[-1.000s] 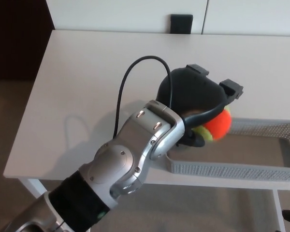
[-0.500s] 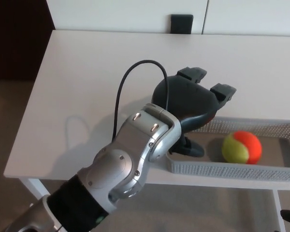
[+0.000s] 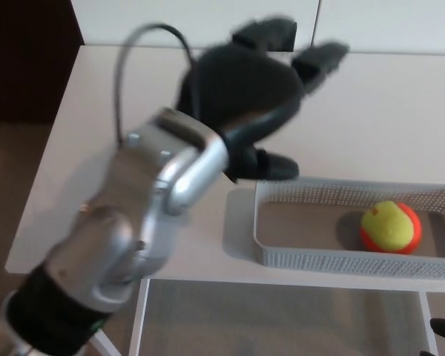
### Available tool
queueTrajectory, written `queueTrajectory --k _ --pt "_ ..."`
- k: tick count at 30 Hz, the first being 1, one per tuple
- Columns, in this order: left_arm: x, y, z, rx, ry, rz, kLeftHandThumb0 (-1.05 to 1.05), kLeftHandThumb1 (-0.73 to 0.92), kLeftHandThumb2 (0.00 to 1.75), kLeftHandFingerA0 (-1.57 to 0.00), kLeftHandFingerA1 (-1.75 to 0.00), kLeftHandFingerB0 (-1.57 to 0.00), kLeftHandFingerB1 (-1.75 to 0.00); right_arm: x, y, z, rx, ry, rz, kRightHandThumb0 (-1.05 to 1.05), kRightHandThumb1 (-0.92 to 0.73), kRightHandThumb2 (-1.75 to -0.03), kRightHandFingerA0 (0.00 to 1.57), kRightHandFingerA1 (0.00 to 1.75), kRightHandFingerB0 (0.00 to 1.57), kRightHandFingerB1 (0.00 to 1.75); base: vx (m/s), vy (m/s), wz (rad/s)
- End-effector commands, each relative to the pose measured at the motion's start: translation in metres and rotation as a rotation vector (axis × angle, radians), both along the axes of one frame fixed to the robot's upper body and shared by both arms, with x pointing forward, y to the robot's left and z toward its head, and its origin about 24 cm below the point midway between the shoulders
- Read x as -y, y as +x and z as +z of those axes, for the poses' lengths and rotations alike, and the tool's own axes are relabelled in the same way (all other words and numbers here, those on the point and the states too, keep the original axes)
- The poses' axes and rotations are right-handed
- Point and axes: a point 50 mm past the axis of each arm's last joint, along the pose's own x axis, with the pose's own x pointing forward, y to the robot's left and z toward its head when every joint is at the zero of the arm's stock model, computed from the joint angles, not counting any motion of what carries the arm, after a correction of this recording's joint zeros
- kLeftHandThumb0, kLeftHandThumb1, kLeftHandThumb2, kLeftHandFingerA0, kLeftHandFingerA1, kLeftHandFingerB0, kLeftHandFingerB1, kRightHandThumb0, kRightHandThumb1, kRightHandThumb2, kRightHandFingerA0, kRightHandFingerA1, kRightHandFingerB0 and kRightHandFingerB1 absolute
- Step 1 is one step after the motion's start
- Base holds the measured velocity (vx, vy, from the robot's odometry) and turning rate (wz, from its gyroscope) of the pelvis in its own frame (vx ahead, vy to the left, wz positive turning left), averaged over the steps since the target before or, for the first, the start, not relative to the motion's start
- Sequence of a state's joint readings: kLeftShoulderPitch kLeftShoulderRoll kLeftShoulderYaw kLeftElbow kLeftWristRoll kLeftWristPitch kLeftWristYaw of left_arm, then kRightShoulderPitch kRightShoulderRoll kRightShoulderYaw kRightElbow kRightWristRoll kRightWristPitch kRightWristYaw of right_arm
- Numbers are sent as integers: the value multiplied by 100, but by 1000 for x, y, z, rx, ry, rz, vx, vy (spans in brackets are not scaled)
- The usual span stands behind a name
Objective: The robot walk towards a table in front and uses its left hand to pickup a tennis ball on the left side and put it in a container on the right hand side
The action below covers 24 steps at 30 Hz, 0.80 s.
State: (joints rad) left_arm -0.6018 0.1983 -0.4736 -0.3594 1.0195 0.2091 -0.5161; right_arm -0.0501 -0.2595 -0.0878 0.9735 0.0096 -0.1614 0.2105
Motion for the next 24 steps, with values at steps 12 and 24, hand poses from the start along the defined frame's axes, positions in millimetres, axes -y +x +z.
queueTrajectory --k 12,24 --pt "-148 -157 13 81 -469 -40 -88 58 58 -12 -33 -5 -24 12 -25 -7 -54 -19 -35 -45 -57 -56 55 52 32 37 0 0 0" --pt "-242 -244 -102 -495 -623 392 -38 21 87 -1 -50 0 -49 19 -58 -16 -100 -15 -80 -44 -56 -56 52 50 31 37 0 0 0"
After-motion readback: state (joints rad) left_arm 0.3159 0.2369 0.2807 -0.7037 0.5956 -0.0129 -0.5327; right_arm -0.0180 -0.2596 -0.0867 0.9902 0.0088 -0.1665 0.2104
